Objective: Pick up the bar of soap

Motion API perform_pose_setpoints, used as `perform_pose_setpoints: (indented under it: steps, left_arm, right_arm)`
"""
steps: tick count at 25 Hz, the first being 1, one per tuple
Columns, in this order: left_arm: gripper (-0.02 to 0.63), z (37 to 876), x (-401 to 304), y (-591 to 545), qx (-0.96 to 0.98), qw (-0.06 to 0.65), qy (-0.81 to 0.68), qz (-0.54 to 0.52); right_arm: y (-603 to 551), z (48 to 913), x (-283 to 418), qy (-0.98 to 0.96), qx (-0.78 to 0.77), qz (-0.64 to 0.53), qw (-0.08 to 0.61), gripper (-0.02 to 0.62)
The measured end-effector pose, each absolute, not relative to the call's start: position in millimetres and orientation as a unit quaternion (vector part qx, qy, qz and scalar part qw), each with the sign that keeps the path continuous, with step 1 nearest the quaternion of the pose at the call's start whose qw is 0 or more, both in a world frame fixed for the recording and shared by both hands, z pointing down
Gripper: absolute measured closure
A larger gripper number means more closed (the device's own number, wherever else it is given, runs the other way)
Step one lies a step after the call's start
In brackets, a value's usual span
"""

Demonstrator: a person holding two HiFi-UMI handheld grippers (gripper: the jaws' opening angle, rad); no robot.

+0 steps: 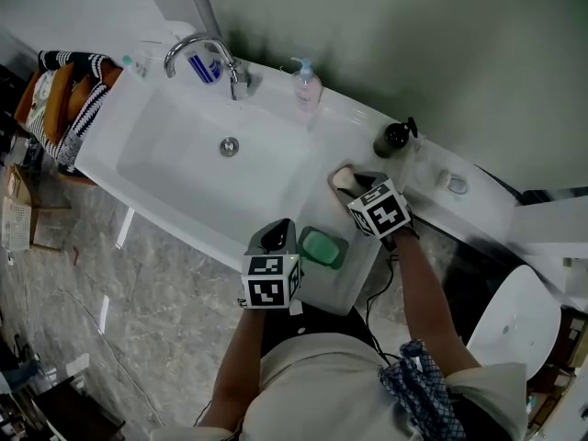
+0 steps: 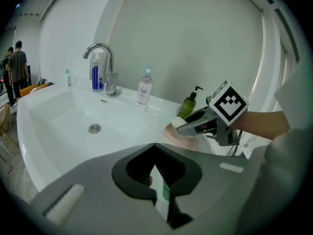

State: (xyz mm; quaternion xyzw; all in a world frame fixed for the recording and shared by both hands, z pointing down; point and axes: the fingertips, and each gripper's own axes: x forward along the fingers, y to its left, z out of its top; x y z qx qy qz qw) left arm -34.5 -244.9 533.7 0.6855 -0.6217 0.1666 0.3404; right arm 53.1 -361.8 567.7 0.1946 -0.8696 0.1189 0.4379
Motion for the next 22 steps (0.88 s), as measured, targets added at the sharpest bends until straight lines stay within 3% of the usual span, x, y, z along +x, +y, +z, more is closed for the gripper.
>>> perform_pose_setpoints:
  steps: [22]
  left_arm:
    - [0.598,529,-76,-220,0.636,0.347,-0.677,0.129]
  right_arm:
    - [-314,548,-58,-0.903,0.072,0.068,0.418,0.397]
